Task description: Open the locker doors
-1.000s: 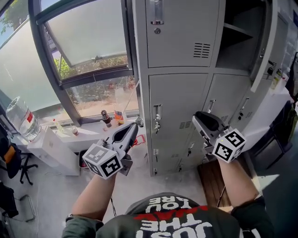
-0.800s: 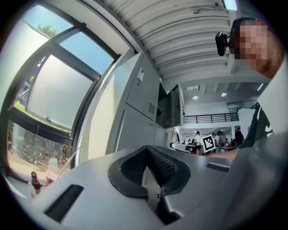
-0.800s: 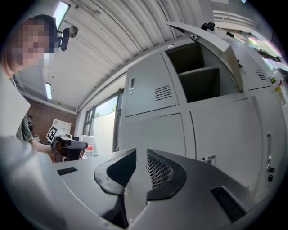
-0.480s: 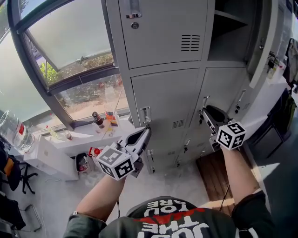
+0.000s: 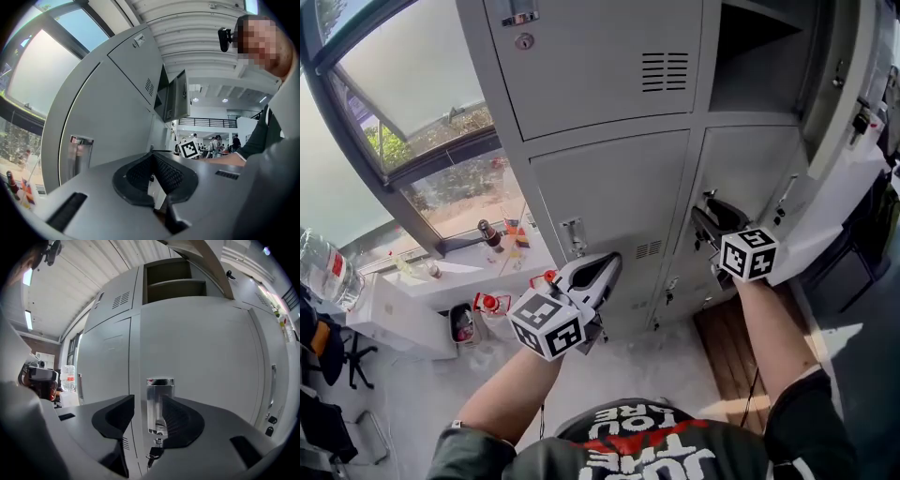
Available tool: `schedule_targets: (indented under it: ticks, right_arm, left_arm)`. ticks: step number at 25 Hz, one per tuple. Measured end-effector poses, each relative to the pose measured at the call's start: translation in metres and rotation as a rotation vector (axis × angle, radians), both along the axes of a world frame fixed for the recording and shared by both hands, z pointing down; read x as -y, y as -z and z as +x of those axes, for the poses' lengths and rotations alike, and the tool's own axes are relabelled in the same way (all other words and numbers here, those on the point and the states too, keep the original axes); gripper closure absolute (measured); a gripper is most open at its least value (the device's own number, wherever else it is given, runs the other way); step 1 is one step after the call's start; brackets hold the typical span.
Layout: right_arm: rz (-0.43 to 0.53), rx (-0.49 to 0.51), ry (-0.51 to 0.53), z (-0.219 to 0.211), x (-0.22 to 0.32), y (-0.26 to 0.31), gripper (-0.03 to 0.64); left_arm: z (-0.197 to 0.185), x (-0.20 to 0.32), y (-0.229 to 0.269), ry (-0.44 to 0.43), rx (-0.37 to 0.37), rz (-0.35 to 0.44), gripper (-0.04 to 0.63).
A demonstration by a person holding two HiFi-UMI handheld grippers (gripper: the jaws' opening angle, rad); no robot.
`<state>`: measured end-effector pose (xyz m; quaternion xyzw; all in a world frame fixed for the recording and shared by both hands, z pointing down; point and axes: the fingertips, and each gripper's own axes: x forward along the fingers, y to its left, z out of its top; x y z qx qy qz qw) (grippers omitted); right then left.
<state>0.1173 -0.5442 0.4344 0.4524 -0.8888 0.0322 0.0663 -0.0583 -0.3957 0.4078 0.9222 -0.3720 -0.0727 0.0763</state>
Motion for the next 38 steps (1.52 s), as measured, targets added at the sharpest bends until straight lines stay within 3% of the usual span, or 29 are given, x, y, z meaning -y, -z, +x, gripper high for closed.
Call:
schedule_targets:
  ticks: [25, 38]
  right_arm:
    - [-0.027, 0.042, 0.065, -0.019, 0.01, -0.001, 0.422]
    - [-0.036, 0.087, 0.168, 0.0, -0.026, 0.0, 0.423]
  left_arm:
    - [-0.003, -0.002, -0.008, 0.0, -0.004, -0.018, 0.595]
    - [0.02, -0.01, -0.008, -0.034, -0.004, -0.016, 0.594]
